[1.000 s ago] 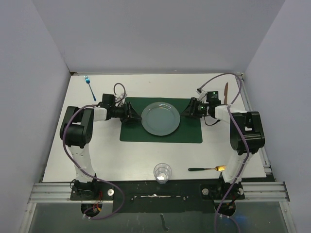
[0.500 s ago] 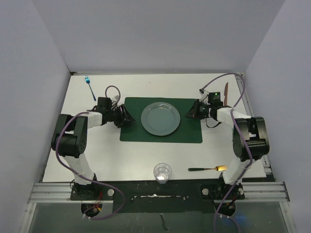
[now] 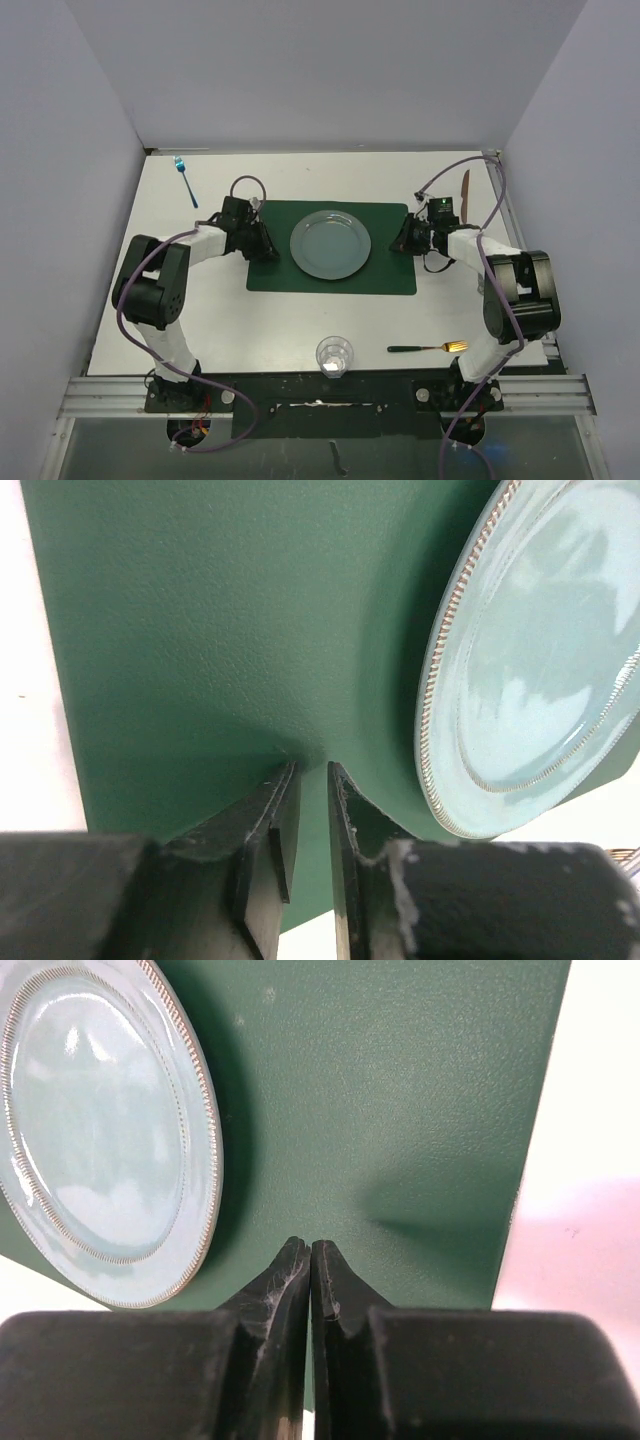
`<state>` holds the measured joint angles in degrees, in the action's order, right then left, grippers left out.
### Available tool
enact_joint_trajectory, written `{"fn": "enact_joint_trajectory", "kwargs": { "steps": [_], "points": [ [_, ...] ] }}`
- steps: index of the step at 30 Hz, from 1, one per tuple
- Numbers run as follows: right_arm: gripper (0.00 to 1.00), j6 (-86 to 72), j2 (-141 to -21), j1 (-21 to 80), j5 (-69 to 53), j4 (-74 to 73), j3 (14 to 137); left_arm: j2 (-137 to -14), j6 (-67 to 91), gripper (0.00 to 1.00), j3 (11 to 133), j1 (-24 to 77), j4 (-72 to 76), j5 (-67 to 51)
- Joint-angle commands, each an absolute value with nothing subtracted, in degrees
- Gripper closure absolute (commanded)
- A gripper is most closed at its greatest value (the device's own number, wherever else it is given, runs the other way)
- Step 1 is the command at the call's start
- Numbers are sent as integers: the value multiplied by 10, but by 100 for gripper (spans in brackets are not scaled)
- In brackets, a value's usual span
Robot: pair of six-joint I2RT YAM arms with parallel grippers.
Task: Set the dinner table for one person
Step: Adjust the napkin at the center of the board.
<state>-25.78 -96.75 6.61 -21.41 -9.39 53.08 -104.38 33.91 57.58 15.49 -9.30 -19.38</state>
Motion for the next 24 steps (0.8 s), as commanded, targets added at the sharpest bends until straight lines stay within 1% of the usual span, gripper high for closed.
{"fn": "enact_joint_trajectory", "kwargs": {
  "steps": [1, 2, 5, 24],
  "points": [
    [97, -248, -932, 73, -171, -96, 530, -1048, 329, 87, 598, 176, -149, -137],
    [97, -248, -932, 73, -167, -97, 528, -1049, 330, 89, 598, 181, -153, -131],
    [96, -247, -936, 73, -163, -96, 524, -1052, 333, 90, 592, 193, -158, -117],
    [95, -249, -1018, 75, -158, -77, 537, -1056, 337, 91, 594, 240, -183, -93]
  ]
}}
